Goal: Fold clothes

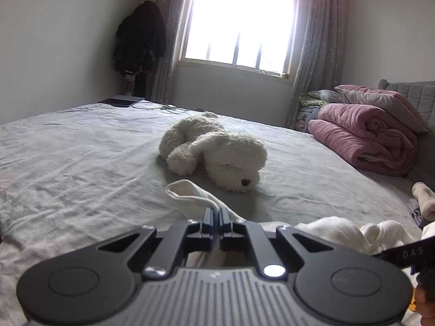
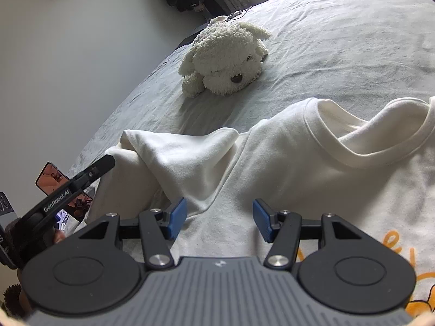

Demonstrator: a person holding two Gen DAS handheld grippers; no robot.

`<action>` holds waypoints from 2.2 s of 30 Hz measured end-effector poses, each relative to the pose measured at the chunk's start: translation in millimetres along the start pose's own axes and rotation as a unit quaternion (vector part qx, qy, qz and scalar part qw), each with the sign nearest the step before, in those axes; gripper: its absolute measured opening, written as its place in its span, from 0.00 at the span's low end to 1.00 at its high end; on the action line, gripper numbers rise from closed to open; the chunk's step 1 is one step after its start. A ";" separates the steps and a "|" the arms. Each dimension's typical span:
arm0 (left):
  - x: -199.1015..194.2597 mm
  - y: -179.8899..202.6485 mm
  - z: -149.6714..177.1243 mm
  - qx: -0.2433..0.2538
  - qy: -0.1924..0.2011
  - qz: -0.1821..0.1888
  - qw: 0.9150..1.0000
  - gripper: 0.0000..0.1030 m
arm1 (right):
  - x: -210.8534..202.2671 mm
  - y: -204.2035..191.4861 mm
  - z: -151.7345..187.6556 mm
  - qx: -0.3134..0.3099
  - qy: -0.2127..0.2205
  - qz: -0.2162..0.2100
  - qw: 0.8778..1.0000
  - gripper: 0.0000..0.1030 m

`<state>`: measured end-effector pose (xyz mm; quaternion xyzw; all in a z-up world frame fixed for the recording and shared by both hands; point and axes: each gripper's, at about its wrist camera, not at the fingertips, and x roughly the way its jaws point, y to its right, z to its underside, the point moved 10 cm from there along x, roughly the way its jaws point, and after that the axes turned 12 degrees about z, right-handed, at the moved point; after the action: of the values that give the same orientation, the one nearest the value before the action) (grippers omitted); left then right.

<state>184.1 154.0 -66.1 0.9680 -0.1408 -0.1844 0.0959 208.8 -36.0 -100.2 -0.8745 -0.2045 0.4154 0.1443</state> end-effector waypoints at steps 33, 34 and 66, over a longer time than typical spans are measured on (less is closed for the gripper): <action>-37.0 -38.8 94.3 -0.343 -0.141 0.031 0.928 0.30 | 0.0 -15.9 3.0 0.011 -0.002 -0.043 0.999 0.56; -34.0 -39.4 95.0 -0.349 -0.136 0.027 0.927 0.28 | 0.5 -15.0 3.0 0.012 -0.002 -0.042 0.999 0.56; -28.7 -210.3 -61.9 -0.033 -0.080 -0.325 0.942 0.04 | 0.4 4.8 0.5 0.033 0.001 -0.025 0.999 0.56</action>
<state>232.1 369.2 -50.1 0.9393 0.1806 -0.2874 0.0512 209.8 -39.9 -102.8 -0.8644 -0.2123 0.4171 0.1837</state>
